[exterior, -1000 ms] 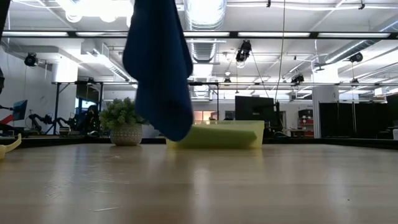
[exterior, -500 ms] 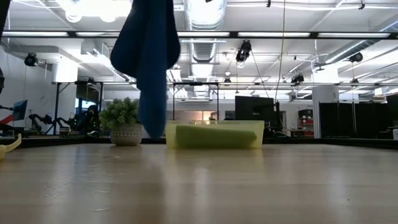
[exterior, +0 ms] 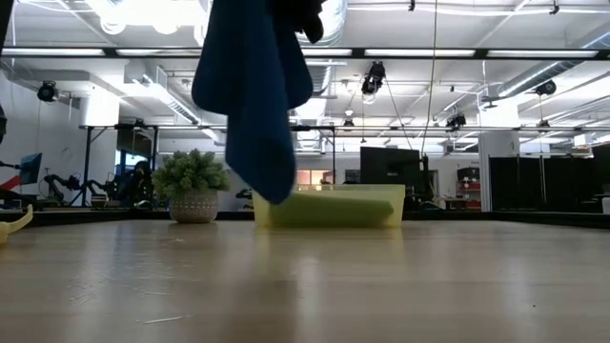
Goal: Fold microfiber towels
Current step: Fold the blue towel
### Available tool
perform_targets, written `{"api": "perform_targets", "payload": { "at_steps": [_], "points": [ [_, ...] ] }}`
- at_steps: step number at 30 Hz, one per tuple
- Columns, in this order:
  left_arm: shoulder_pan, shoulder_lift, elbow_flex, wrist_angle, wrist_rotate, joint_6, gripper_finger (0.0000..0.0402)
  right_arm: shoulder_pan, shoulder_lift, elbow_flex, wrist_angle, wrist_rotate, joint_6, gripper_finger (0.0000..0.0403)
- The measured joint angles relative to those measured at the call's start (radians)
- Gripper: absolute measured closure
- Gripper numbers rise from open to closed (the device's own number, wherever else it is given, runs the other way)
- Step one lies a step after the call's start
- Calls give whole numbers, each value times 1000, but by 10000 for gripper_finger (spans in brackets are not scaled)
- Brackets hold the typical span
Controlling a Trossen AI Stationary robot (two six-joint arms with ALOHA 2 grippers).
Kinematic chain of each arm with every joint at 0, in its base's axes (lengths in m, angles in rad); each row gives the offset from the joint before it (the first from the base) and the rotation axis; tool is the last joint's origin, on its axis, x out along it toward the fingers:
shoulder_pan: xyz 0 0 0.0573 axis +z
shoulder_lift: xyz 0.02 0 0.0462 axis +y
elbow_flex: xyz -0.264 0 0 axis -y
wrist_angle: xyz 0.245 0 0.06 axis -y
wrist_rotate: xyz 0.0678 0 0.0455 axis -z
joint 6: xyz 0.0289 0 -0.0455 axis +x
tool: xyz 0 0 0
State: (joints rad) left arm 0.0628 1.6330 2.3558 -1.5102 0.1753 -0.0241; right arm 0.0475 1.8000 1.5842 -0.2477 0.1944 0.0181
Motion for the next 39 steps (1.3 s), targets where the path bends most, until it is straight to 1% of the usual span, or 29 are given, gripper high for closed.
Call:
{"api": "perform_targets", "payload": {
  "at_steps": [8,13,16,20,24,26,28,31,33,35,39],
  "points": [
    [0,-18,0,0,0,-23,401,-12,-1,-90,5,-18,17,319],
    [1,-31,0,-1,0,-23,401,-14,-21,-183,99,-22,47,321],
    [1,-37,0,0,0,-23,401,-15,-30,-228,164,-45,61,325],
    [1,-40,0,0,0,-23,401,-16,-30,-260,185,-46,68,344],
    [1,-43,0,0,0,-23,402,-17,-40,-279,175,-46,68,382],
    [1,-45,0,-1,0,-23,402,-17,-56,-281,164,-45,67,391],
    [1,-45,0,-1,0,-23,401,-20,-77,-281,134,-40,61,393],
    [1,-45,0,-11,0,-20,402,-26,-124,-280,43,-39,40,394],
    [1,-44,0,-35,-5,-15,401,-31,-161,-272,-49,-36,26,394],
    [1,-40,-1,-59,-32,-11,401,-36,-208,-264,-159,-37,5,394],
    [2,-35,-8,-60,-67,44,401,-52,-306,-246,-352,-39,-51,394]
  ]
}}
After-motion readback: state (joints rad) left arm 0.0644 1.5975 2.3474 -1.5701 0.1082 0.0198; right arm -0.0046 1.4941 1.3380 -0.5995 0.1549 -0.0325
